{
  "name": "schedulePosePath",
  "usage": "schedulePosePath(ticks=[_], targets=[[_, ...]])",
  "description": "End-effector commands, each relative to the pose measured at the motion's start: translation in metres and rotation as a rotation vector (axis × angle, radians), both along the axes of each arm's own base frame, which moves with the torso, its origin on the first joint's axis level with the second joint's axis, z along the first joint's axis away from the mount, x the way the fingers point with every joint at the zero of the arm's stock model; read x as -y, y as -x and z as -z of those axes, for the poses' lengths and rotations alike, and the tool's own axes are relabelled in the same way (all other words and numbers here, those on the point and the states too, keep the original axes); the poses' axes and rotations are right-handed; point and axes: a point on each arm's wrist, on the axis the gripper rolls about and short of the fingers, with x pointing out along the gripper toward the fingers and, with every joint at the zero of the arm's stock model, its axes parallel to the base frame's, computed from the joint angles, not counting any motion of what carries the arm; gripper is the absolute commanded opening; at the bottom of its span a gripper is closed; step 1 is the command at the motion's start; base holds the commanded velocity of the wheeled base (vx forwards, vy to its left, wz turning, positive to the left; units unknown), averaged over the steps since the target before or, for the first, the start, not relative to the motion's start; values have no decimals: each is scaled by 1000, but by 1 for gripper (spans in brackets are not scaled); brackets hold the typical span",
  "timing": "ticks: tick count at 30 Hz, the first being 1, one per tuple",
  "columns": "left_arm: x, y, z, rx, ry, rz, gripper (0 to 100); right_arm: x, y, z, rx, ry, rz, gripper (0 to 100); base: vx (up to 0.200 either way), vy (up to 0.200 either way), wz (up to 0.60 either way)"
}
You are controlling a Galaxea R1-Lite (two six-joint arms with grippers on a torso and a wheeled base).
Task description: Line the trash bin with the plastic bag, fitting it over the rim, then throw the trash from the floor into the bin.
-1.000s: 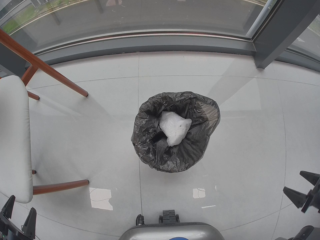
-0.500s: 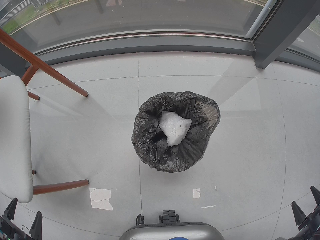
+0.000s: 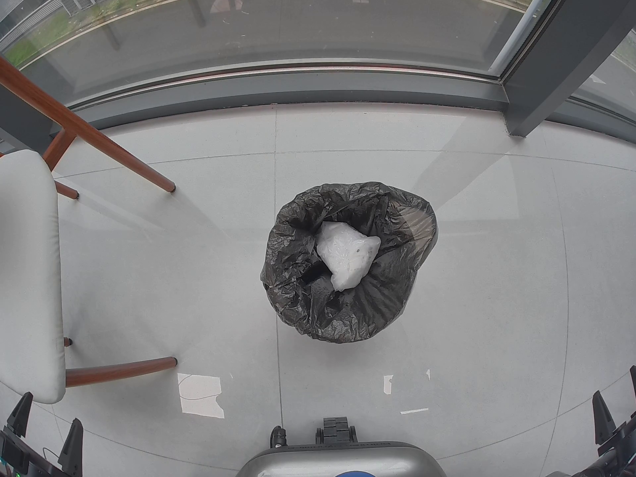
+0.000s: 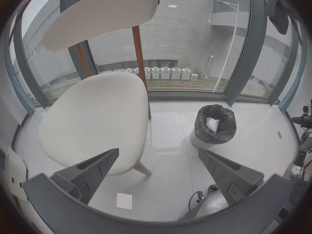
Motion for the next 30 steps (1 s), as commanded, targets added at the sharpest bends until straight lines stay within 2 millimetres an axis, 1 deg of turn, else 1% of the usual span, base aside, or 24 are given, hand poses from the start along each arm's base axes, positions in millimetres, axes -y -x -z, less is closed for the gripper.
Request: schedulePosePath(ticks=[1, 5, 10, 12, 13, 15, 30], targets=[[0, -2, 1, 17, -22, -25, 100, 0, 2, 6, 22, -1, 7, 100, 0, 0, 0], [-2, -2, 2, 31, -77, -100, 100, 0, 2, 6, 22, -3, 10, 100, 0, 0, 0], [-2, -3, 2, 24, -75, -93, 100, 0, 2, 6, 22, -3, 10, 100, 0, 0, 0], [-1, -2, 5, -6, 26, -55, 100, 0, 2, 6, 22, -4, 12, 100, 0, 0, 0], [0, -2, 6, -26, 40, -19, 100, 0, 2, 6, 22, -3, 10, 100, 0, 0, 0], [0, -2, 7, -38, -1, -7, 100, 0, 2, 6, 22, -4, 10, 100, 0, 0, 0], [0, -3, 7, -20, 1, -7, 100, 0, 2, 6, 19, -1, 10, 100, 0, 0, 0]])
